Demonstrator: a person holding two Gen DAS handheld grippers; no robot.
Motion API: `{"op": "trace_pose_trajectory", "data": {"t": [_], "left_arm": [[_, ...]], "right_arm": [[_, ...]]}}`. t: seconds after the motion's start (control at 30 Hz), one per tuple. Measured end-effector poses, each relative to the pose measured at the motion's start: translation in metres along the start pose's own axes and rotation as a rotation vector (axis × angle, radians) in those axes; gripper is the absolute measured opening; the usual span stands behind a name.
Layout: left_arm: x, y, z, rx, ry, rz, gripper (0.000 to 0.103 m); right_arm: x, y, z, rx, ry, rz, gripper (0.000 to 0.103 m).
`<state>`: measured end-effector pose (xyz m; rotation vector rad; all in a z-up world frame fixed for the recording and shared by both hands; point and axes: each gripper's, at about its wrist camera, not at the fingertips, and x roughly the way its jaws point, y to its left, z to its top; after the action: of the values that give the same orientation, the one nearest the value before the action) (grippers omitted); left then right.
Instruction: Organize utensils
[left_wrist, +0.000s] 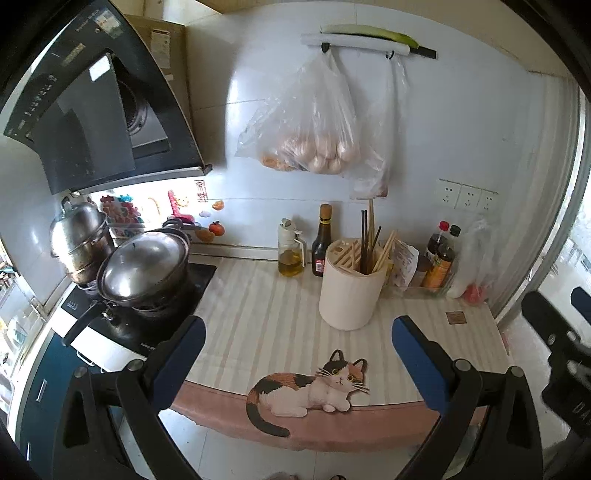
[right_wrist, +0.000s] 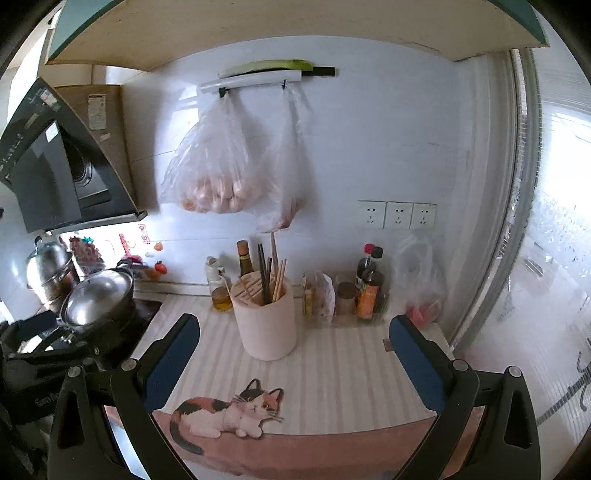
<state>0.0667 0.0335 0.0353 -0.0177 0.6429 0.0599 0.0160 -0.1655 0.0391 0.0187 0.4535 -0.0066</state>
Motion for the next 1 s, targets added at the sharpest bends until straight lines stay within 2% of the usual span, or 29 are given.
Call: {"op": "trace_pose_trajectory", "data": {"t": [0.27,0.47,0.77,1.0], "left_arm": [[-0.007,0.002,-0.002,-0.014,0.002,0.021,0.103],[0.001,0.0,0.003,-0.009,0.052,0.009,0.103],[0.023,0.006,0.02,-0.036,0.078,0.024,0.103],[0.037,0.011,0.028,-0.044,0.087,0.042,0.103]], "right_arm": [[0.001,0.001,-0.005,-0.006,0.021,0.022,0.103],[0.009,0.002,0.004,-0.018,0.04,0.02,0.103],[0.037,0.0,0.025,-0.029,0.057,-0.018,0.103],[0.064,0.003,0.031,-0.037,0.102,-0.005,0.103]]}}
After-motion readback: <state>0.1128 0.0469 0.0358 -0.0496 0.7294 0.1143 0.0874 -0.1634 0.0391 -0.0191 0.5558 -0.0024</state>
